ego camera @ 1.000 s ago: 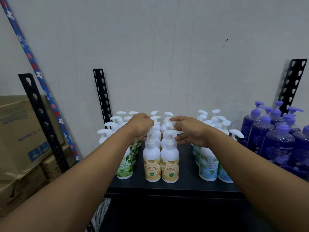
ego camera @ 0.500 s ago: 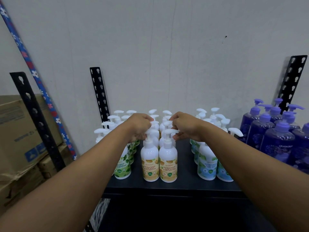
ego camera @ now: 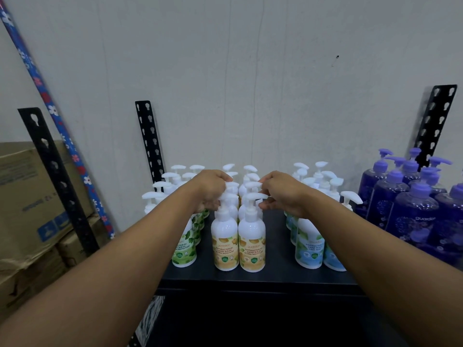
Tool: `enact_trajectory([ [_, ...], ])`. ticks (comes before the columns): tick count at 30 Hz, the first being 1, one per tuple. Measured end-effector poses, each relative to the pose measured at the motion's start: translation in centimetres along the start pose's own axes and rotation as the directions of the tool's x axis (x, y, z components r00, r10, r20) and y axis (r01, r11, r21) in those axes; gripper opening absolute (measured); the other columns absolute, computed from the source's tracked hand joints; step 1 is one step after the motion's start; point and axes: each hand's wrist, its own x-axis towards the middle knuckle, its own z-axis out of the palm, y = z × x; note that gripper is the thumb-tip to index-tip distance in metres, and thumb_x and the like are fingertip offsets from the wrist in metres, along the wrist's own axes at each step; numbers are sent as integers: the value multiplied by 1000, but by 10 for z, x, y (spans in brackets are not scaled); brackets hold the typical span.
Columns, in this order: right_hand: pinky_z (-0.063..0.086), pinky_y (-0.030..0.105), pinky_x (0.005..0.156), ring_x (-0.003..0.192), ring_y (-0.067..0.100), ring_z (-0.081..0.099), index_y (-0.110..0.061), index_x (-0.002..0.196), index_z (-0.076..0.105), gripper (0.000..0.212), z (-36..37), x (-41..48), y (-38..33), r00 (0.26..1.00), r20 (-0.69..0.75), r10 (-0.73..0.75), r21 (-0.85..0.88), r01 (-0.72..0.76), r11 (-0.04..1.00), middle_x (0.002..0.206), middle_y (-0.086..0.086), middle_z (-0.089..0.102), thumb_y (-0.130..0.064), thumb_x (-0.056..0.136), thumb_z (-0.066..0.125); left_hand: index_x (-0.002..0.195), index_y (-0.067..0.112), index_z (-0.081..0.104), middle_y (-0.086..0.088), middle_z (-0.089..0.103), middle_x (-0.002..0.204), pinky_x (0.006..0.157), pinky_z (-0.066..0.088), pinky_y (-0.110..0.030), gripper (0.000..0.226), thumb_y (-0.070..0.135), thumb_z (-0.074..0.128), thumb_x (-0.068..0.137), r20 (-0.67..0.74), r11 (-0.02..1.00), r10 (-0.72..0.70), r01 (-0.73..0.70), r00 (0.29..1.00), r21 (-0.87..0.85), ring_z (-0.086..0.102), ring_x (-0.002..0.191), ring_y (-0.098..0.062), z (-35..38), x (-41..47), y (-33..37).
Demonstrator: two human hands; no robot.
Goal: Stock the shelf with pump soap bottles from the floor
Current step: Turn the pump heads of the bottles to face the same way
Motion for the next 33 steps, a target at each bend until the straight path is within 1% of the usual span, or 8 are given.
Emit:
enact_trajectory([
  [5, 45, 41, 77, 82, 29, 45, -6, 89, 55, 18, 1, 1, 0, 999, 35, 12, -10, -12, 1000, 89, 14, 45, 9, 89, 45, 119, 23, 65, -14, 58, 123, 56, 52, -30, 44, -1, 35, 97, 0, 999, 14, -14, 1000, 29, 61, 88, -29, 0, -3, 2],
  [8, 56, 47, 90, 84, 32, 52, -1, 94, 54, 11, -4, 6, 2, 999, 9, 50, 76, -50, 996, 97, 20, 54, 0, 97, 43, 118, 21, 64, -13, 56, 118, 56, 53, -30, 42, -1, 35, 98, 5, 998, 10, -10, 1000, 60, 58, 84, -27, -1, -5, 6],
  [14, 53, 37, 84, 94, 27, 48, -11, 105, 56, 10, -8, 15, -8, 992, -110, 61, 69, -54, 996, 125, 30, 52, -18, 101, 49, 104, 13, 54, -9, 52, 96, 81, 56, -39, 15, 5, 42, 99, -104, 980, 95, -74, 990, 187, 55, 84, -29, -3, 6, 32],
  [16, 54, 39, 89, 98, 26, 50, -14, 103, 57, 7, -7, 23, -6, 993, -100, 70, 77, -62, 995, 116, 23, 55, -18, 100, 52, 102, 12, 55, -10, 51, 96, 89, 57, -42, 10, 8, 46, 98, -117, 972, 119, -92, 986, 216, 52, 86, -30, -2, 16, 37],
  [18, 53, 40, 92, 99, 24, 52, -15, 98, 57, 4, -6, 31, -3, 993, -79, 83, 95, -76, 993, 111, 8, 53, -18, 99, 53, 106, 11, 57, -10, 51, 98, 84, 55, -39, 13, 9, 47, 99, -93, 971, 100, -77, 991, 227, 49, 86, -29, 0, 28, 37],
  [23, 47, 36, 73, 84, 25, 50, -11, 91, 59, 7, -4, 43, 4, 996, 1, 94, 117, -93, 989, 98, 11, 52, -10, 94, 53, 101, 7, 58, -11, 56, 101, 61, 50, -32, 12, 8, 47, 97, -15, 985, 4, -1, 1000, 170, 59, 84, -28, 8, 46, 27],
  [29, 47, 36, 70, 81, 26, 47, -9, 90, 56, 9, -8, 43, 3, 996, 29, 85, 98, -87, 991, 89, 11, 48, -4, 95, 50, 109, 9, 57, -10, 58, 107, 89, 57, -40, 16, 2, 47, 101, -7, 972, 49, -46, 999, 231, 57, 94, -28, 12, 56, 26],
  [33, 49, 38, 72, 83, 27, 47, -10, 97, 53, 12, -8, 41, 1, 996, -11, 91, 107, -89, 990, 95, 13, 48, -3, 97, 44, 119, 2, 64, -11, 60, 106, 68, 48, -35, 31, -1, 41, 99, 65, 975, 20, -34, 998, 218, 54, 81, -28, 9, 55, 25],
])
